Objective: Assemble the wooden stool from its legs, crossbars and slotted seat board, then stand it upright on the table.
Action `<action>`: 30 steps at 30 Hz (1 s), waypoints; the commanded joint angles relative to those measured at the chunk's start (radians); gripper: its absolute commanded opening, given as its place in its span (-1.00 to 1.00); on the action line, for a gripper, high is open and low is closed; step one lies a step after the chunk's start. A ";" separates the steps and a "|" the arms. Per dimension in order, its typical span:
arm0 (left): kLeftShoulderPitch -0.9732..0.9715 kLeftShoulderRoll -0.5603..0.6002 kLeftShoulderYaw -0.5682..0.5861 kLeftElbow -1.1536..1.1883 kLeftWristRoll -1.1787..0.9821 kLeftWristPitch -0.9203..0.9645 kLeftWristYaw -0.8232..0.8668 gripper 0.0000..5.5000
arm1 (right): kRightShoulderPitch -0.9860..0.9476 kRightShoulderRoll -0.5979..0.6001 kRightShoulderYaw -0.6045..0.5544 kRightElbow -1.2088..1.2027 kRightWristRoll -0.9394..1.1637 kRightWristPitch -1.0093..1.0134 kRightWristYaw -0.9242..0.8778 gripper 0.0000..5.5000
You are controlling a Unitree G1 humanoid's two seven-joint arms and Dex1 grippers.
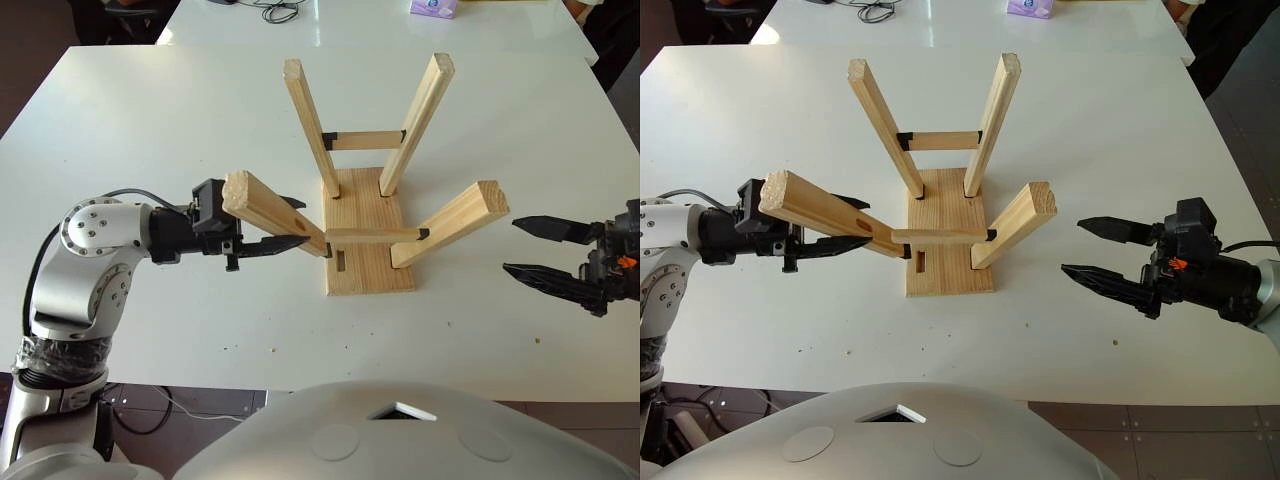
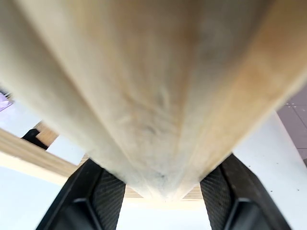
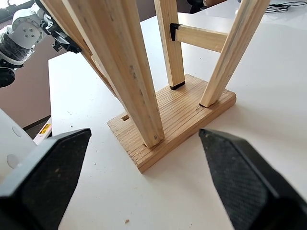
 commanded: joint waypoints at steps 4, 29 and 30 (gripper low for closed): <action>0.031 -0.027 -0.026 -0.030 0.011 -0.023 0.024 -0.26 | -0.034 -0.032 0.032 0.006 -0.010 -0.004 0.006 0.51; 0.064 -0.002 -0.105 0.049 0.081 -0.142 -0.033 -0.26 | -0.065 -0.024 0.082 -0.015 -0.010 -0.005 -0.028 0.51; 0.061 0.002 -0.114 0.063 0.097 -0.143 -0.031 -0.26 | -0.065 -0.022 0.087 -0.017 -0.011 -0.007 -0.031 0.51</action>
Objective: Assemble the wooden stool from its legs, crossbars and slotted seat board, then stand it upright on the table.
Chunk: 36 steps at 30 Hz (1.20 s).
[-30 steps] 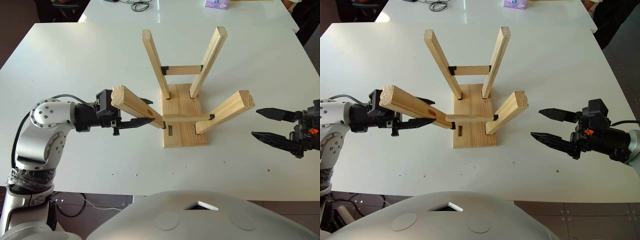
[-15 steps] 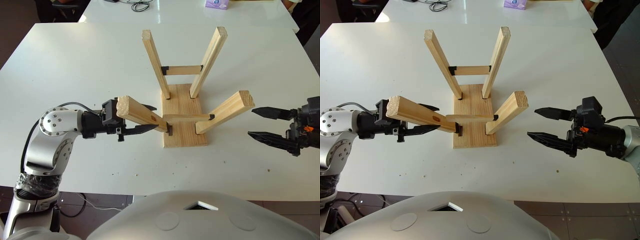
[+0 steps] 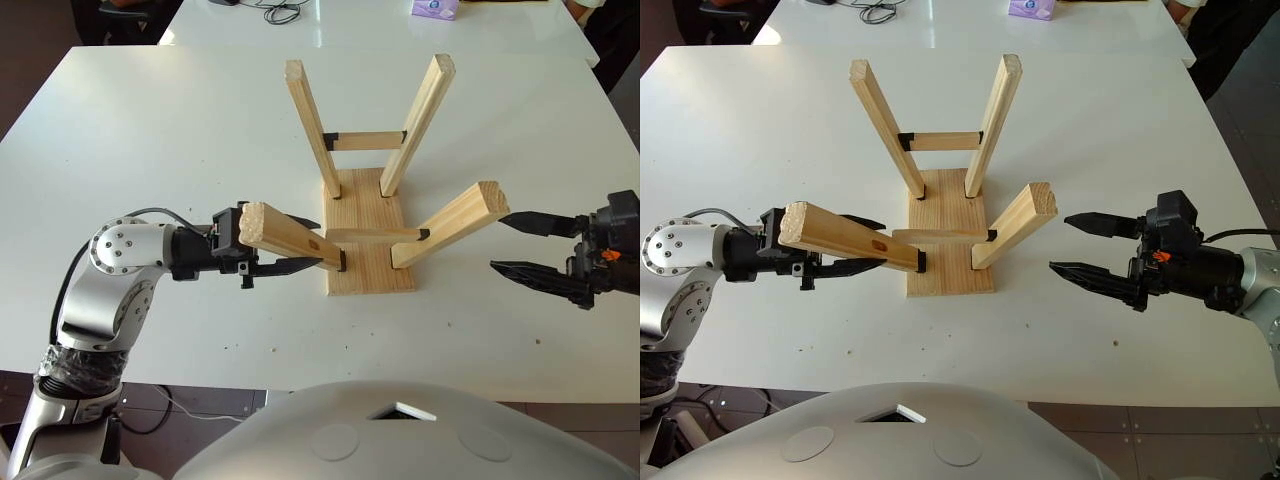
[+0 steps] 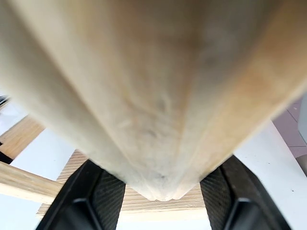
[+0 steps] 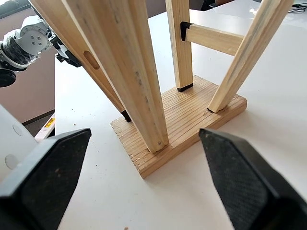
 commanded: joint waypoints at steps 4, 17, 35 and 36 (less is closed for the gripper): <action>-0.032 0.035 -0.064 0.097 0.093 0.024 0.002 -0.26 | -0.006 0.002 0.028 -0.023 -0.010 -0.012 -0.016 0.51; -0.124 0.077 -0.156 0.131 0.107 0.177 0.040 -0.26 | 0.003 -0.006 0.048 -0.054 -0.029 -0.047 0.003 0.51; -0.166 0.072 -0.242 0.132 0.129 0.296 0.115 -0.26 | -0.019 0.009 0.065 -0.182 0.046 -0.021 -0.072 0.51; -0.170 0.072 -0.248 0.132 0.129 0.308 0.125 -0.26 | -0.023 0.010 0.065 -0.192 0.058 -0.018 -0.085 0.51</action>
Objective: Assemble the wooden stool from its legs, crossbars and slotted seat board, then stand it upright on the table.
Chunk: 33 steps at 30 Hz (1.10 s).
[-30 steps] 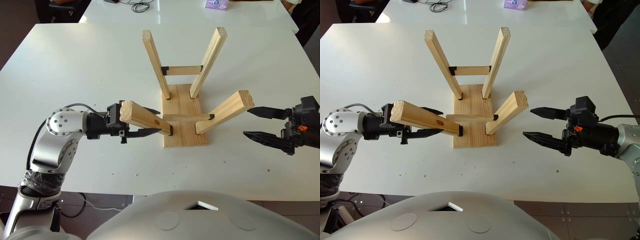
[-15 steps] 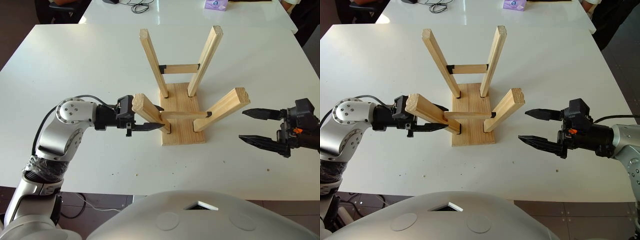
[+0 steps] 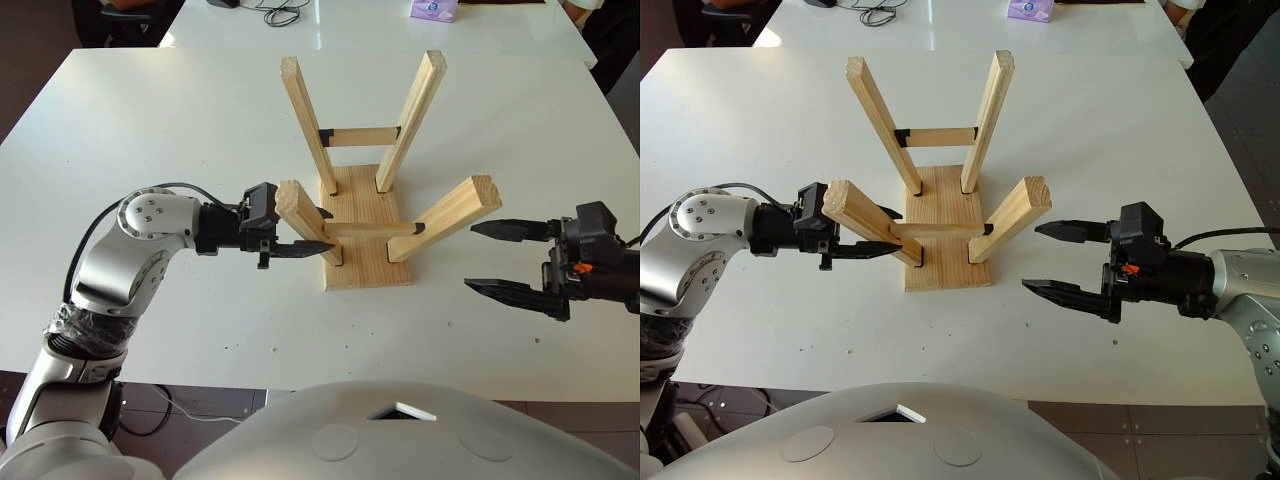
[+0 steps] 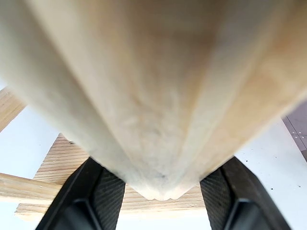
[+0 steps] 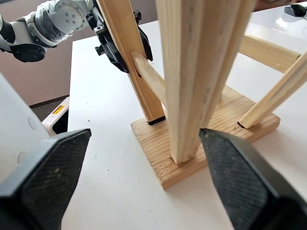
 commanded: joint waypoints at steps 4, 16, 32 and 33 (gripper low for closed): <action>0.030 0.038 -0.107 0.099 0.156 0.091 0.070 -0.26 | -0.039 0.030 -0.012 -0.104 0.153 0.045 -0.130 0.51; -0.022 0.004 -0.146 0.103 0.135 0.154 0.182 -0.26 | -0.255 0.290 0.344 -0.227 0.205 0.094 -0.747 -0.05; -0.090 0.019 -0.191 0.135 0.150 0.194 0.197 -0.26 | -0.648 0.552 0.527 -0.168 -0.064 0.074 -1.033 -0.95; -0.091 0.019 -0.191 0.135 0.147 0.196 0.198 -0.26 | -0.643 0.557 0.531 -0.163 -0.080 0.067 -1.033 -0.98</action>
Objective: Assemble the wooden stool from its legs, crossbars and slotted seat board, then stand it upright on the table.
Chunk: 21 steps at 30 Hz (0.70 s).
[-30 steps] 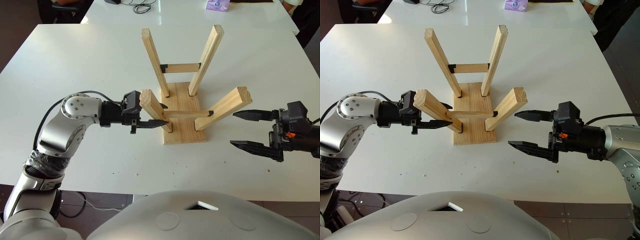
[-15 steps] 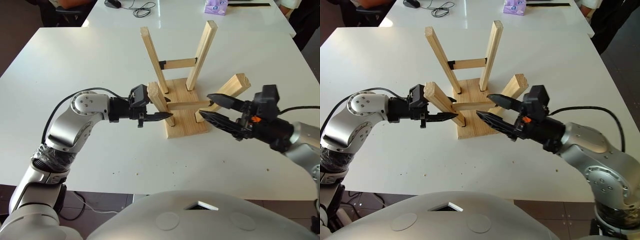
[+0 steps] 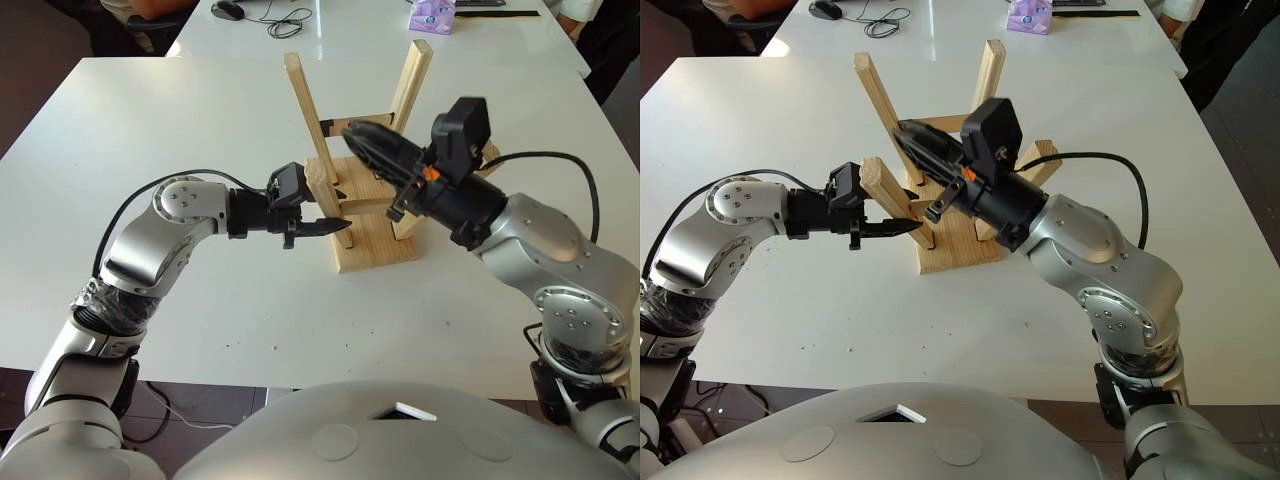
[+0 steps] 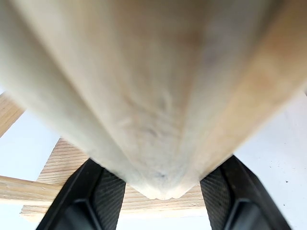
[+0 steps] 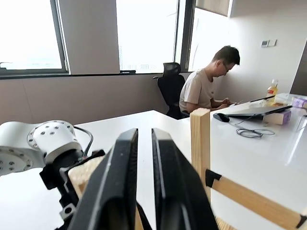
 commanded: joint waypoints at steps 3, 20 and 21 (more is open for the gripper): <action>0.043 0.058 -0.067 0.072 0.126 0.128 0.021 -0.26 | 0.105 0.025 0.061 0.054 -0.100 -0.039 0.006 -0.99; 0.027 0.056 -0.105 0.092 0.151 0.118 0.032 -0.26 | 0.203 0.002 -0.075 0.063 0.058 -0.125 0.155 -0.99; 0.035 0.060 -0.104 0.097 0.157 0.109 0.034 -0.26 | 0.178 -0.021 -0.128 0.031 0.165 -0.127 0.150 -0.99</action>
